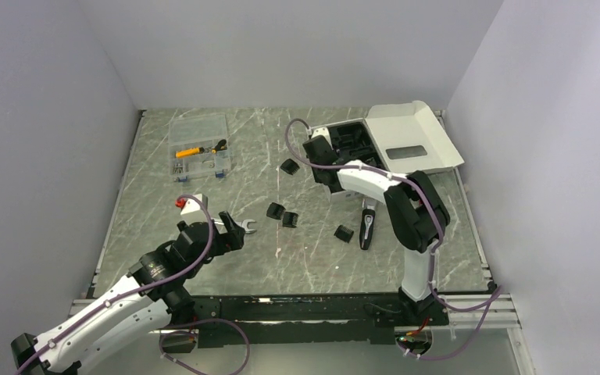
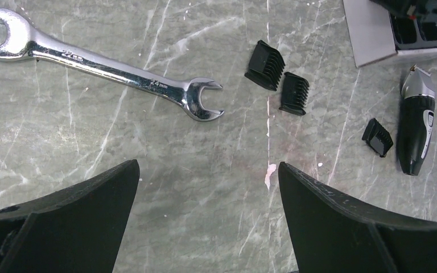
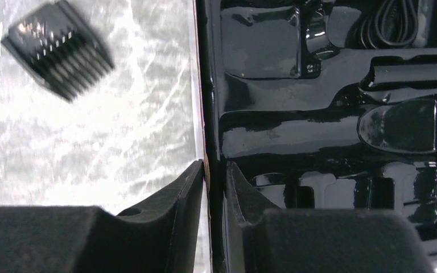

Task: Sort the hair-cutting tools
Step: Move the storage box to the center of the board.

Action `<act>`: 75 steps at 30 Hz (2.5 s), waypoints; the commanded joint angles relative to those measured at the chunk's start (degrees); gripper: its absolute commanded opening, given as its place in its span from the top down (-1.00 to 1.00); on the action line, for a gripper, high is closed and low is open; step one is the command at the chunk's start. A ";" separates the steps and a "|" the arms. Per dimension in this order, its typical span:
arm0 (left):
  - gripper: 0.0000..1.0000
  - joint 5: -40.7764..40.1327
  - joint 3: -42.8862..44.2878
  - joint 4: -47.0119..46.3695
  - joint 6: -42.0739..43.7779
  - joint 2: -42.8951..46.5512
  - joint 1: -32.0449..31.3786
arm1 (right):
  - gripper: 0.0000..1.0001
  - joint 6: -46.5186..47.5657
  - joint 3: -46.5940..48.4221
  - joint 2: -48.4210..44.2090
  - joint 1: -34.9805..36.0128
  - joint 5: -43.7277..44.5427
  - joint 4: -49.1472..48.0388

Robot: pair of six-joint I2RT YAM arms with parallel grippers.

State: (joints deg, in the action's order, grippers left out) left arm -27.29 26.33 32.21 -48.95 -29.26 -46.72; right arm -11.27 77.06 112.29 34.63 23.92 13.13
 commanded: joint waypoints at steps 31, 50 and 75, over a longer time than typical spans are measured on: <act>-0.97 2.28 0.90 -2.39 -1.71 -5.03 0.01 | -0.23 -9.82 -33.34 -39.23 14.59 1.91 2.02; -0.97 2.59 -1.40 -1.04 -4.71 -0.95 0.10 | -0.43 -20.79 -7.69 -13.45 4.57 -10.02 -3.43; -0.97 3.03 -1.90 -1.80 -3.39 -1.28 0.11 | -0.44 -16.99 -21.44 -18.94 11.61 -5.95 -2.31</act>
State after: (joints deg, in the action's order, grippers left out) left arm -24.82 23.68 32.32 -53.23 -29.41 -46.72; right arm -29.26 59.77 96.51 45.17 18.15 11.14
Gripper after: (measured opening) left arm 0.986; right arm 0.726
